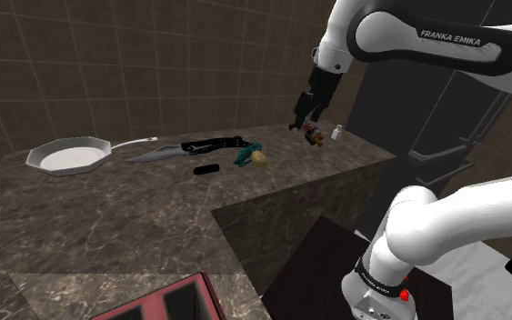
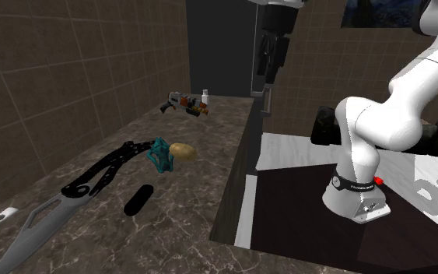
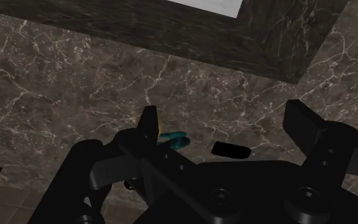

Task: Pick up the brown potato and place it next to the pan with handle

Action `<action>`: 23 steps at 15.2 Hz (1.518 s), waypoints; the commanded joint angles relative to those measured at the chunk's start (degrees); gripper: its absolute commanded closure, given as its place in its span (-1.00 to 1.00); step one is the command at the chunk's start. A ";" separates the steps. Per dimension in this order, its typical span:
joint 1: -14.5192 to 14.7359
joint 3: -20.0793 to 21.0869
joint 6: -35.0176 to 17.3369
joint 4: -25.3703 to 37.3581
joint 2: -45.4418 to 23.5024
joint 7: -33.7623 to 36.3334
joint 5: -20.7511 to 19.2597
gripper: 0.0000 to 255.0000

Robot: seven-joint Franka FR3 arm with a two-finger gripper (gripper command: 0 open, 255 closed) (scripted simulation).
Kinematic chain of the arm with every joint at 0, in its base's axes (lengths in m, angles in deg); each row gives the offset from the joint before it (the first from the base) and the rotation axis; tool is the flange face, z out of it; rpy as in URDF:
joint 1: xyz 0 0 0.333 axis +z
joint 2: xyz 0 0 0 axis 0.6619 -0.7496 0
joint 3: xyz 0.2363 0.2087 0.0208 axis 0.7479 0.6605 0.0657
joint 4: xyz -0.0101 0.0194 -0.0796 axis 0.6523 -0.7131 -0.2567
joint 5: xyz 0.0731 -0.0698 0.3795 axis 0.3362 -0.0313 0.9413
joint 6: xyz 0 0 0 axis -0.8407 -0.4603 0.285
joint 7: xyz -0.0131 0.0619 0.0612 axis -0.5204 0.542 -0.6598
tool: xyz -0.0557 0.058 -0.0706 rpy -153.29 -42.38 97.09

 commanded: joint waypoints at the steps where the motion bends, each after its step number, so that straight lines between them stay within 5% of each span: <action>1: 0.00 0.00 0.00 0.00 0.00 0.00 0.00 -1.00; 12: -3.77 -0.18 -20.09 -4.64 -15.76 5.30 -4.50 -1.00; 23: -7.84 -1.06 -36.06 0.22 -37.08 12.61 -10.72 -1.00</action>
